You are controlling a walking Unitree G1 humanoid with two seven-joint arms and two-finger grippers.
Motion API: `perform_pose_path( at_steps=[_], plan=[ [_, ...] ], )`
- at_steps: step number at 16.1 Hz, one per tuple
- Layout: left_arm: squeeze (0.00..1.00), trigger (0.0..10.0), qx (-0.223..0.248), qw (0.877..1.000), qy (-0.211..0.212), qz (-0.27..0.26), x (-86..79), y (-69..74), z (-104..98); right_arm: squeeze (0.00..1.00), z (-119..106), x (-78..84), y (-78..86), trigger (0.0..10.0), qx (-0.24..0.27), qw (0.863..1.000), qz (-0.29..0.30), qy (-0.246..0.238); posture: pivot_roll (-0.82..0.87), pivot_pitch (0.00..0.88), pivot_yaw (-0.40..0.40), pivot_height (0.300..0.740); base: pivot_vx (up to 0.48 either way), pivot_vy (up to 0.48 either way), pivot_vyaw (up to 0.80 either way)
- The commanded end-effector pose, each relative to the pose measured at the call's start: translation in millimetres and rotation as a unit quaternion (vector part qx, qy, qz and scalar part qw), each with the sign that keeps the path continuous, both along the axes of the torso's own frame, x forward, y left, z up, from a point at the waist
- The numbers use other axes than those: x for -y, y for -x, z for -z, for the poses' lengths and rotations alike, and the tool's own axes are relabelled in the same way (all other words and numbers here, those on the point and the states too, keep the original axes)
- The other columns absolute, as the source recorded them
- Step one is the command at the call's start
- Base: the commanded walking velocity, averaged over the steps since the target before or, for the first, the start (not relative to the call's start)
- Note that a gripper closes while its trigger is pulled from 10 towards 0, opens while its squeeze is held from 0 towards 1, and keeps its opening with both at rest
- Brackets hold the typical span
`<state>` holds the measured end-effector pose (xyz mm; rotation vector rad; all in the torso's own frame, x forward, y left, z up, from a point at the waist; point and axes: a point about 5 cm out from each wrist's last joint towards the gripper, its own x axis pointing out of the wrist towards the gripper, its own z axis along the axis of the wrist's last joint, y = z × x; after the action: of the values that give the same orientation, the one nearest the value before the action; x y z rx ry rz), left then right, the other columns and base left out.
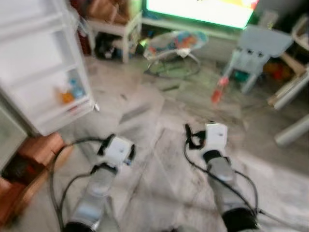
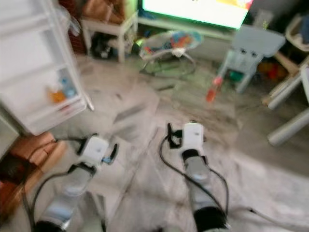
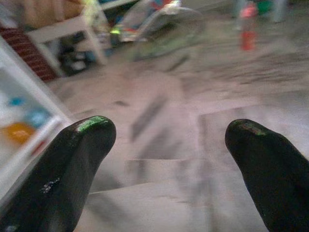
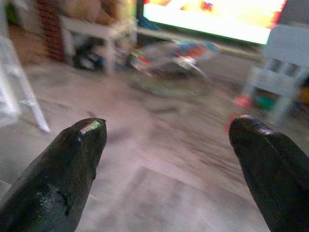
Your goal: Restocking fridge
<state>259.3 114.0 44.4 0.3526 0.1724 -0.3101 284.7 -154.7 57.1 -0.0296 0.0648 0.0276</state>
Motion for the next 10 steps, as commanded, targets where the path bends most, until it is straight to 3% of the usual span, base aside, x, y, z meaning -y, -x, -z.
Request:
perform_pose_path(
  at_steps=[1, 5, 10],
  plan=[
    [0.0, 10.0, 0.004, 1.0, -0.013, -0.005, -5.2, -2.1, -3, 0.0, -6, 1.4, -4.0, 10.0, 0.012, 1.0, 0.012, -0.01, 0.16, 0.065, -0.059, 0.74, 0.0, -0.48, 0.0],
    [0.0, 10.0, 0.002, 1.0, -0.02, -0.018, -10.2, -5.4, -3, 0.0, -7, 4.4, -4.6, 10.0, 0.015, 1.0, 0.022, -0.011, 0.16, 0.065, -0.052, 0.74, 0.0, -0.48, 0.0],
    [0.0, 10.0, -0.03, 0.997, -0.038, -0.067, -41.3, 1.0, 4, 0.0, -10, 32.0, 3.7, 10.0, 0.036, 0.996, 0.079, 0.011, 0.11, 0.035, 0.078, 0.74, 0.0, 0.0, 0.0]
  ],
)
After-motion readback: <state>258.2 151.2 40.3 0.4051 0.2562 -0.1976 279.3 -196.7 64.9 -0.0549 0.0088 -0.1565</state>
